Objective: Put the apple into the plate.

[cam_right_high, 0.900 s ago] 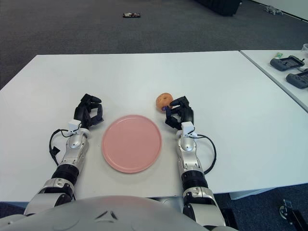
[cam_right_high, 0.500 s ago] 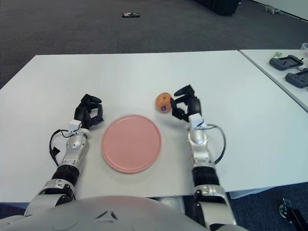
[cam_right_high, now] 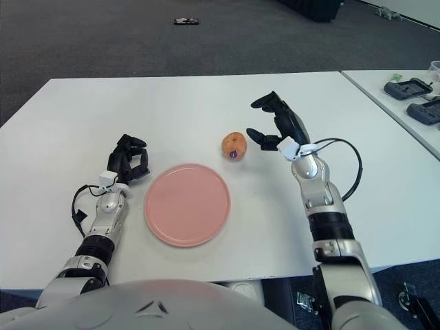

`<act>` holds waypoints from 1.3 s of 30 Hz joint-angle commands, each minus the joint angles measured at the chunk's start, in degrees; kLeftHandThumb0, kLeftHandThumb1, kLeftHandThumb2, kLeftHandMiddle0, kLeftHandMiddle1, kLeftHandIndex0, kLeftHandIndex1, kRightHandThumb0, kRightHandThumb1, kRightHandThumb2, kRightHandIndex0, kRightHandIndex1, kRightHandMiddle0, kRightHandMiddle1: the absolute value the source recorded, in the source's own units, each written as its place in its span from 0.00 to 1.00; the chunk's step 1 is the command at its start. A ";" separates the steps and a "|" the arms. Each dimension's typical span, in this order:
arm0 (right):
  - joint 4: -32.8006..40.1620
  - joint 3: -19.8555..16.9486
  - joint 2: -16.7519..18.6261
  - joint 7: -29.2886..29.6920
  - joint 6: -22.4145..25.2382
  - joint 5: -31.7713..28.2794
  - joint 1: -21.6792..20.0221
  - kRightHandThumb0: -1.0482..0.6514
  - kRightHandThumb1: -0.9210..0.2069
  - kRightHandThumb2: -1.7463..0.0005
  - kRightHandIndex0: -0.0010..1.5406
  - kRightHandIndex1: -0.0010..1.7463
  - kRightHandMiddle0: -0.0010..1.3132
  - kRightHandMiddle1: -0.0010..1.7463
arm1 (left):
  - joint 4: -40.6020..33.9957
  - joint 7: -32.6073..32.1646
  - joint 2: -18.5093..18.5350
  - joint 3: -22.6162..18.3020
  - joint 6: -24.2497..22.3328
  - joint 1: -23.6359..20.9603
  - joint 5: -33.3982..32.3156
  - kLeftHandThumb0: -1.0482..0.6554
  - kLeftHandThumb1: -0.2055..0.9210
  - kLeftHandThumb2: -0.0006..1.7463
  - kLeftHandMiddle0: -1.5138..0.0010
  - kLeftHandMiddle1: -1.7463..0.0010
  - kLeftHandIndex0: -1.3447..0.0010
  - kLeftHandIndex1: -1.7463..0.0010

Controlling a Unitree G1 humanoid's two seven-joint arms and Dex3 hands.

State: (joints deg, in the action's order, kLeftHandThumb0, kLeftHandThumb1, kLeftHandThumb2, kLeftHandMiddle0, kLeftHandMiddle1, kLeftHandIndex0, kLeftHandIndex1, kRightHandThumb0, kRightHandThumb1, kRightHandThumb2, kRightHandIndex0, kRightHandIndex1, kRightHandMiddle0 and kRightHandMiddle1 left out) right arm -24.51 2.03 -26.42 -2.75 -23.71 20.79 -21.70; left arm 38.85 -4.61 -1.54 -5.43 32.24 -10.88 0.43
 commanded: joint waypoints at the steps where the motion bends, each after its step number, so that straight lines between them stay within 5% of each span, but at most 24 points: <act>1: -4.35 2.12 -2.58 -0.61 -2.21 2.60 -4.31 0.08 0.32 0.52 0.00 0.06 0.00 0.24 | 0.38 -0.32 -0.37 0.12 -0.64 0.35 -0.11 0.36 0.57 0.67 0.43 0.00 0.62 0.00; 10: -8.07 7.40 -6.47 -3.66 -3.05 7.93 -10.29 0.03 0.36 0.53 0.00 0.00 0.00 0.02 | -0.03 -0.53 -0.50 0.07 -1.16 0.59 0.11 0.36 0.57 0.67 0.44 0.00 0.62 0.00; 26: -18.52 16.58 -5.65 -9.13 -3.57 12.29 -17.89 0.01 0.34 0.58 0.00 0.00 0.00 0.00 | -0.16 -0.46 -0.37 -0.04 -0.67 1.05 -0.04 0.36 0.57 0.68 0.43 0.00 0.62 0.00; 39: -25.94 21.53 -3.80 -9.10 -5.53 14.17 -19.25 0.02 0.34 0.58 0.00 0.00 0.00 0.00 | -1.36 -0.82 -0.53 0.00 -1.36 2.19 0.21 0.36 0.57 0.67 0.46 0.00 0.62 0.00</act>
State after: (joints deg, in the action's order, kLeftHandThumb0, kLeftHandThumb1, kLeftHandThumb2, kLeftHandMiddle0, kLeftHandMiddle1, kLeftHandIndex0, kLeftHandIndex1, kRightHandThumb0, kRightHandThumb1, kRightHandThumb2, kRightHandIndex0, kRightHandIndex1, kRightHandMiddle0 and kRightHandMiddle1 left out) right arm -48.95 22.33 -31.01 -11.90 -28.54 33.99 -39.56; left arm 37.47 -5.05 -2.18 -5.47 31.84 -10.22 0.52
